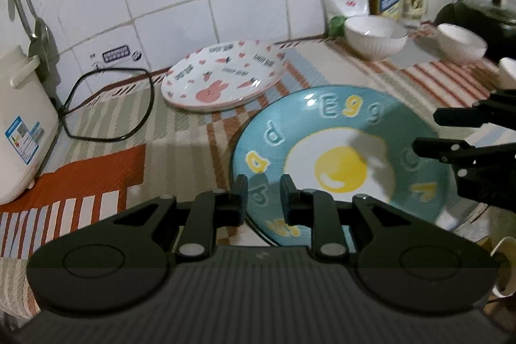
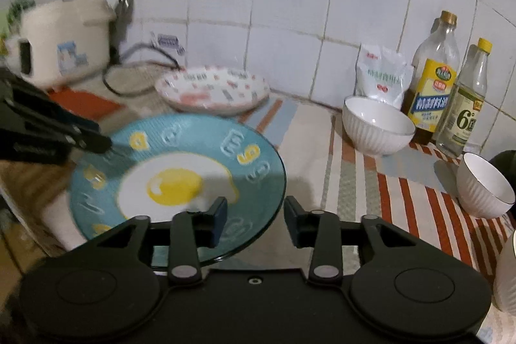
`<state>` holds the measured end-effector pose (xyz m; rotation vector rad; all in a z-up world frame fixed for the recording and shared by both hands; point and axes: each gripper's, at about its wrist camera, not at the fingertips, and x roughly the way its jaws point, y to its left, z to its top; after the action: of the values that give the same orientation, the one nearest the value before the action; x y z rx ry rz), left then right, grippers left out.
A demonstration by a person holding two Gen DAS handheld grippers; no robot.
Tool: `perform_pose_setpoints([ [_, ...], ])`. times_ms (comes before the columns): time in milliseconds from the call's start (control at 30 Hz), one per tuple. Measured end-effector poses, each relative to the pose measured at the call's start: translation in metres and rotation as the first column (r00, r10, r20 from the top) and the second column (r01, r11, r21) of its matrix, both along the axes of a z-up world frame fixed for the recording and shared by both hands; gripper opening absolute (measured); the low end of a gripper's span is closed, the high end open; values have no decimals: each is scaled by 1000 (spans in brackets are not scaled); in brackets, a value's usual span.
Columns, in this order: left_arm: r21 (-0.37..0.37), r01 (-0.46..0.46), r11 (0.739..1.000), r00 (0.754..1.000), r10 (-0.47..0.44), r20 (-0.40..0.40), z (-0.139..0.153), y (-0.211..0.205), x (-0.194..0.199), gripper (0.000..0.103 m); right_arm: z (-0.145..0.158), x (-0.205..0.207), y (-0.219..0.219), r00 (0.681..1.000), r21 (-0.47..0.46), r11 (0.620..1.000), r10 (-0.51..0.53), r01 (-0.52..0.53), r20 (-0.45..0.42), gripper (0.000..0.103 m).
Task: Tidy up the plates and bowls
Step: 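Carry the blue Egg plate over the white plate and lower it on top, then open both grippers and move them to the pink-rabbit plate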
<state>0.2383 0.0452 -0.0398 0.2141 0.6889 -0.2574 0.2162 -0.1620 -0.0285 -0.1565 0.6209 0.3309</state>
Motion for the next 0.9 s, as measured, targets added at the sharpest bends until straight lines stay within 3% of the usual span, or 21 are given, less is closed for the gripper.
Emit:
perform_pose_setpoints([
  [167, -31, 34, 999, 999, -33, 41, 19, 6, -17, 29, 28, -10, -16, 999, 106, 994, 42, -40, -12, 48],
  [267, -39, 37, 999, 998, -35, 48, 32, 13, -24, 54, 47, -10, -24, 996, 181, 981, 77, -69, -36, 49],
  [433, -36, 38, 999, 997, -36, 71, 57, 25, -29, 73, 77, -6, -27, 983, 288, 948, 167, -139, -75, 49],
  [600, -44, 24, 999, 991, -17, 133, 83, 42, -29, 86, 97, 5, -18, 978, 331, 927, 203, -173, -56, 64],
  [733, -52, 14, 999, 984, -5, 179, 94, 53, -19, 90, 105, 28, -5, 980, 300, 940, 187, -160, -65, 66],
  [833, -54, -30, 998, 989, 37, 146, 99, 65, 1, 91, 106, 55, -5, 979, 367, 923, 168, -116, -114, 66],
  [900, -95, -30, 995, 991, 42, 130, 100, 76, 16, 91, 106, 70, -1, 976, 364, 923, 182, -127, -122, 66],
])
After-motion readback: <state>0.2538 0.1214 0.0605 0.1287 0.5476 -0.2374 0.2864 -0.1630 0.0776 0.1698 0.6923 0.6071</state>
